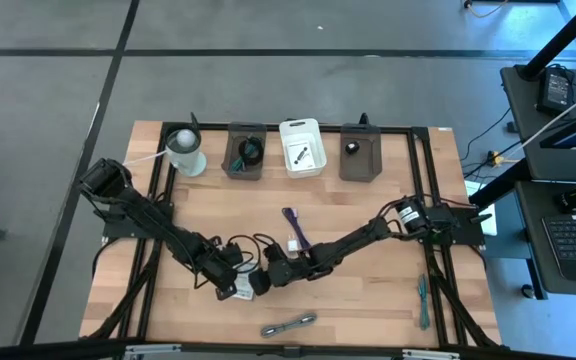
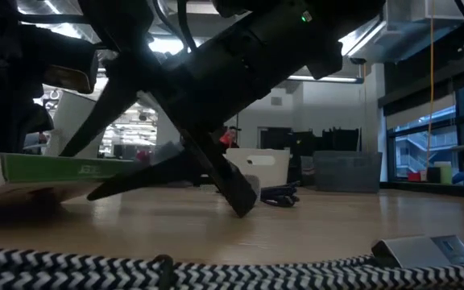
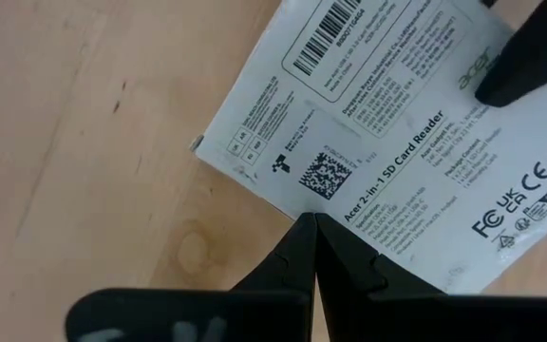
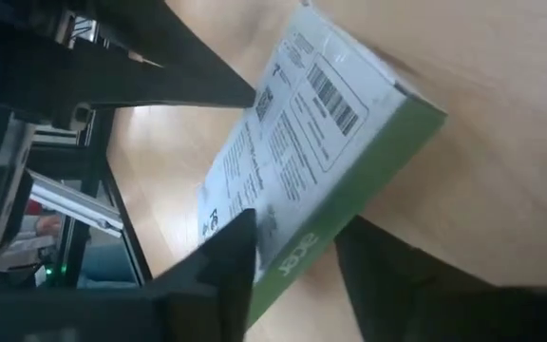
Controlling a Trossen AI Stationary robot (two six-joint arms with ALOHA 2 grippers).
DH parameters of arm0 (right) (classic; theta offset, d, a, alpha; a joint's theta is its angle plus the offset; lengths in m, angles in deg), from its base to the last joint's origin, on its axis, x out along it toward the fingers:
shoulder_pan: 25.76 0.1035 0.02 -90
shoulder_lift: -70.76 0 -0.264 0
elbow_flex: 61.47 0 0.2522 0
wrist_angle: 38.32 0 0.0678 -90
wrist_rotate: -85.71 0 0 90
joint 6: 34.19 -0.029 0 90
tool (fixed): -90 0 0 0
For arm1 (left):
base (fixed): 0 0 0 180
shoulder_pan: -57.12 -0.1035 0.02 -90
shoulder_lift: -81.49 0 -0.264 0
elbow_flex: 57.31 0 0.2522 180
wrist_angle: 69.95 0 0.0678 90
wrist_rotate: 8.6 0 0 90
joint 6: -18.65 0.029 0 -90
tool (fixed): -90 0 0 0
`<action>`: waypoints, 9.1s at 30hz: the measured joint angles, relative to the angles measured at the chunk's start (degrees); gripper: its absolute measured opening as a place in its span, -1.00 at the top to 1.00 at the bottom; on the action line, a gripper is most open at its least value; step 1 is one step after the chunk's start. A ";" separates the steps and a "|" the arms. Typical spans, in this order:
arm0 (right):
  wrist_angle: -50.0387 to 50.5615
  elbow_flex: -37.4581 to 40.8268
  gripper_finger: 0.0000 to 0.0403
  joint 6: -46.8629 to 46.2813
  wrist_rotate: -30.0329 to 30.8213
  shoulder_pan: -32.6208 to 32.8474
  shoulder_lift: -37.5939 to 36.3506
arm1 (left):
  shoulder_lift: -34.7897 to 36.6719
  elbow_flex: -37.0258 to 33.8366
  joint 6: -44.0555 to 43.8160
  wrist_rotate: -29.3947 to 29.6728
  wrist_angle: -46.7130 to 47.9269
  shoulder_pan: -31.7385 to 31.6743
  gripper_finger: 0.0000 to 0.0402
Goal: Pick and place items into bin
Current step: Put the white card reader box into the white bin, then put the dark blue charger cable into the left black bin
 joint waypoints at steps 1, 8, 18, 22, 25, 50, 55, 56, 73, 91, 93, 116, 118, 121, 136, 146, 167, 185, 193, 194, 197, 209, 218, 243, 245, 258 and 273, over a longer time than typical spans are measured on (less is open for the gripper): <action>-0.11 0.02 0.35 0.33 0.04 -0.03 0.00 | 0.00 0.00 0.00 0.17 -0.04 0.02 0.98; -0.32 0.07 0.82 0.70 -0.04 -0.15 0.02 | 0.21 -0.04 -0.21 -0.16 0.05 0.07 0.98; -0.59 0.07 0.81 2.66 -0.11 -0.10 0.02 | 3.27 -0.22 -0.11 0.55 0.27 -0.02 0.98; -1.68 0.07 0.84 3.52 -0.33 -0.07 0.04 | 4.50 -0.22 -0.37 1.87 0.07 -0.06 0.97; -2.27 0.09 0.84 4.06 -0.70 -0.26 0.07 | 5.09 -0.20 -1.42 3.08 0.03 -0.05 0.90; 21.66 0.15 0.87 20.30 -3.05 -6.54 -15.71 | 33.31 -0.04 8.59 23.53 4.26 -1.53 0.60; 33.05 0.11 0.87 28.58 -2.72 -11.11 -23.46 | 34.67 -0.02 13.27 24.18 4.97 -1.68 0.67; 35.39 0.10 0.87 30.20 -2.48 -12.22 -24.90 | 34.66 -0.02 14.10 24.78 5.02 -1.69 0.68; 47.28 4.49 0.87 58.60 -9.84 -41.81 -42.63 | 30.36 0.00 19.22 21.21 6.30 -17.18 0.92; 36.78 3.07 0.88 63.29 -30.05 -59.55 -26.56 | 30.38 0.00 21.51 21.16 6.08 -26.55 0.98; 37.52 2.06 0.88 63.43 -30.74 -59.54 -24.49 | 30.38 0.00 21.03 21.15 6.08 -26.56 0.98; 40.97 -0.44 0.58 66.03 -31.35 -59.58 -19.54 | 30.38 -0.01 19.33 21.54 6.10 -26.51 0.99; 41.03 -0.44 0.53 66.03 -31.35 -59.58 -19.54 | 30.38 0.00 19.34 21.54 6.09 -26.51 0.99; 41.08 -0.44 0.44 66.00 -31.37 -59.58 -19.73 | 30.38 0.00 19.18 21.55 6.10 -26.51 0.98; 40.51 -0.44 0.02 66.41 -31.00 -62.72 -27.22 | 30.38 -0.01 19.37 21.19 6.10 -26.51 0.97; 44.34 -0.44 0.20 69.72 -23.20 -63.02 -37.48 | 30.38 0.00 25.88 21.27 6.12 -26.51 0.99; 78.40 -0.42 0.54 38.94 0.52 -37.54 -46.71 | 30.38 0.00 39.52 16.63 6.30 -26.49 0.96; 73.56 -0.42 0.44 20.50 15.49 -16.12 -39.04 | 30.40 0.00 39.52 17.04 6.10 -26.49 0.94; 63.81 -0.40 0.14 24.19 11.10 -15.91 -29.96 | 30.40 0.00 39.52 17.04 6.10 -26.49 0.95; 64.14 -0.41 0.10 24.14 10.93 -15.91 -29.44 | 30.40 -0.01 39.52 17.02 6.08 -26.49 0.96; 66.43 -0.39 0.02 24.23 9.41 -15.91 -28.63 | 30.40 -0.02 39.52 17.03 5.91 -26.49 0.95; 75.02 4.79 -0.01 23.06 7.61 -8.44 -29.83 | 30.40 0.00 40.37 12.14 -1.16 -26.49 0.66; 64.97 25.27 -0.01 11.59 8.04 0.06 -44.12 | 28.38 0.00 34.09 15.42 -8.58 -26.49 0.20; 61.64 50.05 -0.01 13.79 8.11 5.75 -78.11 | -12.47 34.17 85.39 0.74 5.69 -33.89 0.33; 61.64 50.54 -0.01 13.94 8.12 5.75 -78.95 | -14.83 34.18 89.38 -0.45 5.29 -33.92 0.36; 60.81 51.01 -0.01 15.22 8.12 5.75 -79.69 | -22.01 34.16 93.80 7.82 7.86 -34.92 0.35; 60.59 51.01 -0.01 15.15 8.12 5.73 -79.67 | -22.02 34.16 99.15 -1.68 4.85 -34.78 -0.22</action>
